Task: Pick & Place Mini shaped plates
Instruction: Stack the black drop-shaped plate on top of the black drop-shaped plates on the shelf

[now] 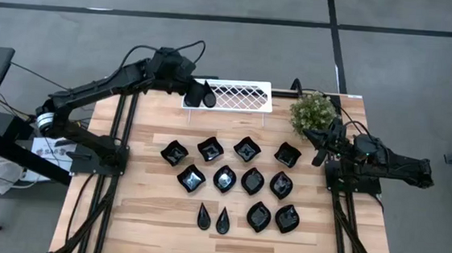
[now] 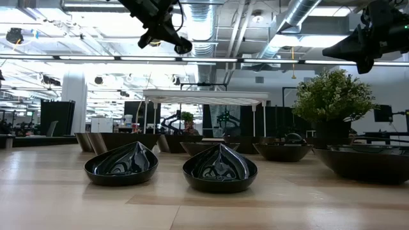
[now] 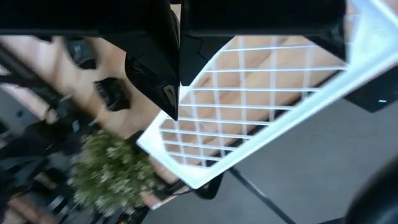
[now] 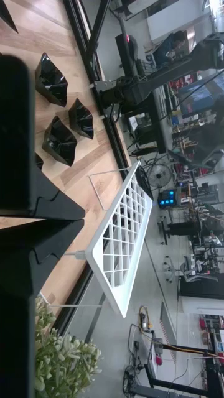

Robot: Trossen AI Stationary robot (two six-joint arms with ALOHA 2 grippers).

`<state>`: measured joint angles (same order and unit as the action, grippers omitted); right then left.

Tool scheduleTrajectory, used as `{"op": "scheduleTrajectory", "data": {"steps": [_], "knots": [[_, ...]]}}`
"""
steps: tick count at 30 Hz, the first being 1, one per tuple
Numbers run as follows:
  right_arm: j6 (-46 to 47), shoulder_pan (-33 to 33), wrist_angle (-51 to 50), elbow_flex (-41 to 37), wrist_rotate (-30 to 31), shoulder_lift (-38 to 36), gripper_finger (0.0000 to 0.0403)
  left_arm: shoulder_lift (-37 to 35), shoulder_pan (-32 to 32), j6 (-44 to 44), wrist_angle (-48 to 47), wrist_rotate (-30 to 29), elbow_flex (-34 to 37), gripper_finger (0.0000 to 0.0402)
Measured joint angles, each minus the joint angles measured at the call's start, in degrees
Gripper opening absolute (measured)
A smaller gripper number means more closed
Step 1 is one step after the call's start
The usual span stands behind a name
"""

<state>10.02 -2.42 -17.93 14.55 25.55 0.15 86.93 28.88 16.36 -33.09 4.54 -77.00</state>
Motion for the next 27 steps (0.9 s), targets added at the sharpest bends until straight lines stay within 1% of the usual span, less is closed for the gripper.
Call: {"op": "scheduleTrajectory", "data": {"steps": [5, 11, 17, 24, 27], "knots": [[0.0, 0.0, 0.0, 0.0, 0.0, 0.0, 0.0001, 2.7, 2.6, -5.7, -4.8, 0.0, -5.0, 0.0005], [0.0, 0.0, 0.0, 0.0, 0.0, 0.0, 0.0001, 5.8, 5.9, -11.7, -9.2, 0.0, -9.0, 0.0005], [0.0, 0.0, 0.0, 0.0, 0.0, 0.0, 0.0001, 8.3, 9.1, -16.8, -13.1, 0.0, -10.0, 0.0005], [0.0, 0.0, 0.0, 0.0, 0.0, 0.0, 0.0001, 10.2, 12.7, -22.1, -14.9, 0.4, -10.0, 0.0005], [0.0, 0.0, 0.0, 0.0, 0.0, 0.0, 0.0001, 10.7, 14.1, -24.1, -15.8, 2.5, -10.0, 0.0005]]}}
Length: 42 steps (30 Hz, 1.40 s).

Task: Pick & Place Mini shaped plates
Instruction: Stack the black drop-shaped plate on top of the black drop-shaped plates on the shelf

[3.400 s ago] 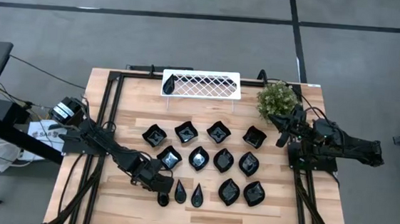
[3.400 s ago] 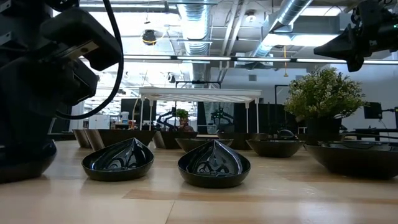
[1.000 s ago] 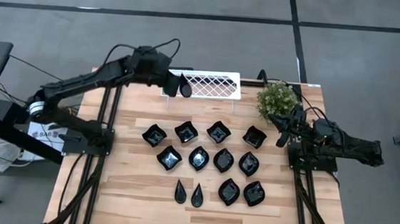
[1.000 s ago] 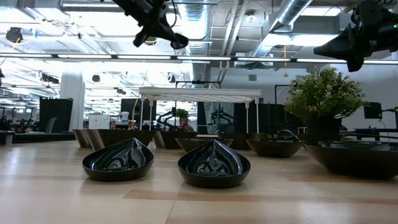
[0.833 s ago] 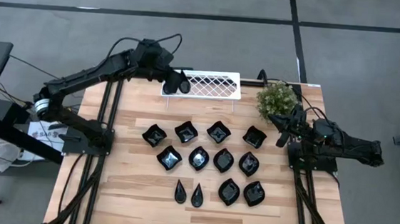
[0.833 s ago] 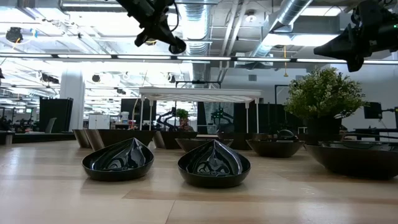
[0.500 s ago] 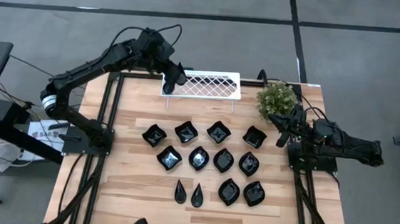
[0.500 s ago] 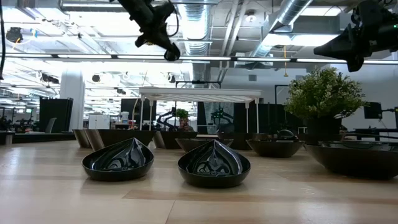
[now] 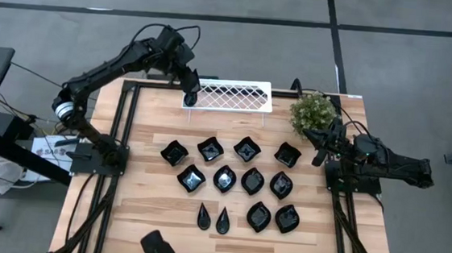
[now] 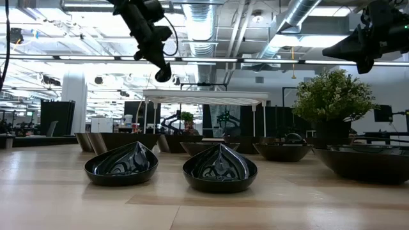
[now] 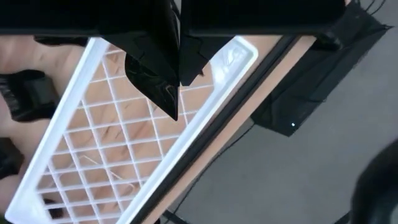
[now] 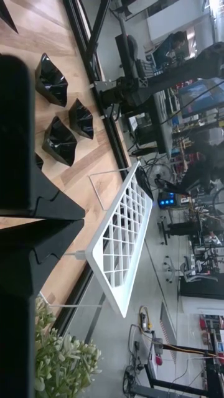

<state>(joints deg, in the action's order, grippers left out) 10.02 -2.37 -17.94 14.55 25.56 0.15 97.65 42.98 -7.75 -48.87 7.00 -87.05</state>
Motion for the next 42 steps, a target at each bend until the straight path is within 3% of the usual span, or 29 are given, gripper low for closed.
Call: {"op": "scheduleTrajectory", "data": {"steps": [15, 42], "knots": [[0.0, 0.0, 0.0, 0.0, 0.0, 0.0, 0.0001, 2.4, 1.7, -2.5, -2.4, 3.8, 0.6, 0.0006], [0.0, 0.0, 0.0, 0.0, 0.0, 0.0, 0.0001, 4.0, 1.7, -1.5, -5.5, 3.8, 0.7, 0.0006]]}}
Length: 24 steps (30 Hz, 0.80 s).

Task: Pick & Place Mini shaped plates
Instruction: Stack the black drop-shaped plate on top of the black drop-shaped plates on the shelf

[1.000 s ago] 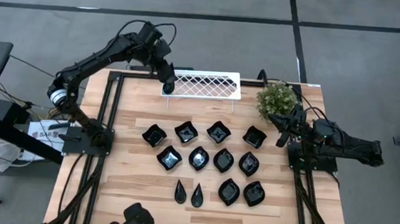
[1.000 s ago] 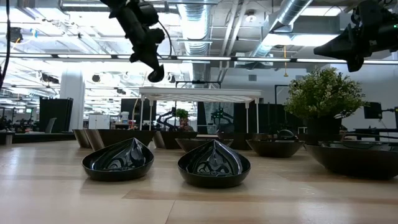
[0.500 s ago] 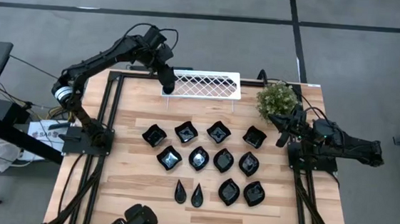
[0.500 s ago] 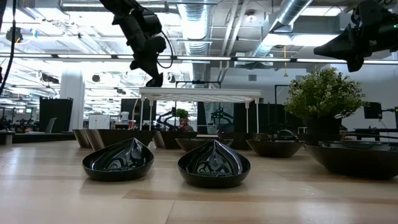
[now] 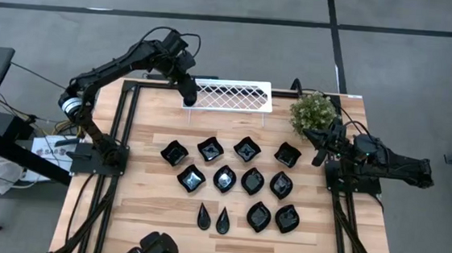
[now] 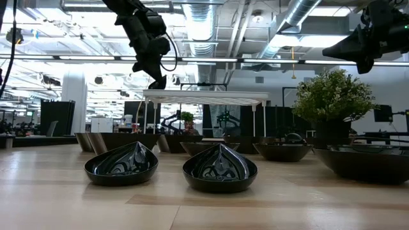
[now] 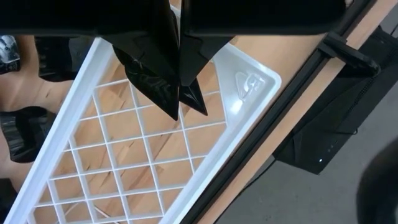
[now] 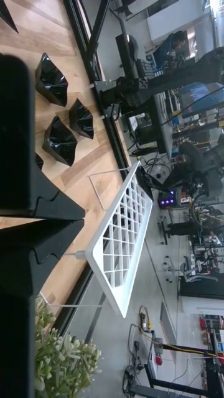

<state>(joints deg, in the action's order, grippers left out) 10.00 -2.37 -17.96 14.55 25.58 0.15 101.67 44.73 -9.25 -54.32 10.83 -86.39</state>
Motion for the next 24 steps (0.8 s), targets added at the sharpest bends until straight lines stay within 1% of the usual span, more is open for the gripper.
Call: {"op": "scheduleTrajectory", "data": {"steps": [7, 24], "knots": [[0.0, 0.0, 0.0, 0.0, 0.0, 0.0, 0.0001, 0.0, 0.0, 0.9, -1.5, 0.0, 0.0, 0.0006], [0.0, 0.0, 0.0, 0.0, 0.0, 0.0, 0.0001, 0.0, 0.0, 0.7, -1.1, 0.0, 0.0, 0.0006]]}}
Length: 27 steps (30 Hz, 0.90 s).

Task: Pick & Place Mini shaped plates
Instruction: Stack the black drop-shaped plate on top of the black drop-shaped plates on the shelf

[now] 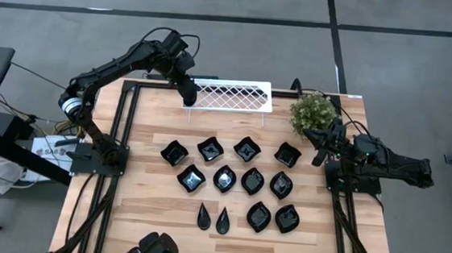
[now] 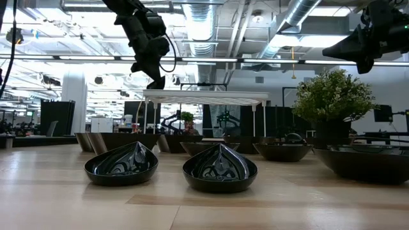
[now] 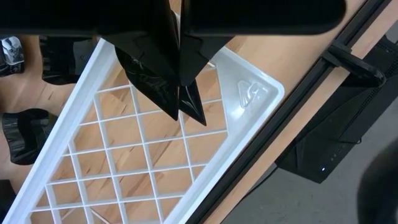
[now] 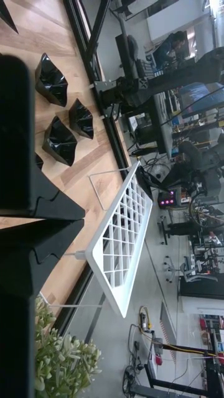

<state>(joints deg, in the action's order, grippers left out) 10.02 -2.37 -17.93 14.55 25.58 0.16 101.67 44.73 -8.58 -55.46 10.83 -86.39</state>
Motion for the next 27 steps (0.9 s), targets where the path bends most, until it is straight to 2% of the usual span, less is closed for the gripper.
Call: {"op": "scheduleTrajectory", "data": {"steps": [4, 11, 15, 22, 27], "knots": [[0.0, 0.0, 0.0, 0.0, 0.0, 0.0, 0.0001, 0.0, 0.0, -0.2, 0.2, 0.0, 0.0, 0.0014], [0.0, 0.0, 0.0, 0.0, 0.0, 0.0, 0.0001, 0.0, 0.0, -1.6, 0.4, -0.1, 0.0, 0.006], [0.1, 0.0, 0.0, 0.0, 0.0, 0.0, 0.0001, 0.0, 0.0, -1.7, 0.4, -2.8, 0.0, 0.0078], [0.1, 0.0, 0.0, 0.0, 0.0, 0.0, 0.0001, -1.0, -0.3, -1.3, 0.4, -3.9, 0.0, 0.0083], [0.1, 0.0, 0.0, 0.0, 0.0, 0.0, 0.0001, -4.4, -2.8, 2.4, -0.9, -3.6, 0.0, 0.0082]]}}
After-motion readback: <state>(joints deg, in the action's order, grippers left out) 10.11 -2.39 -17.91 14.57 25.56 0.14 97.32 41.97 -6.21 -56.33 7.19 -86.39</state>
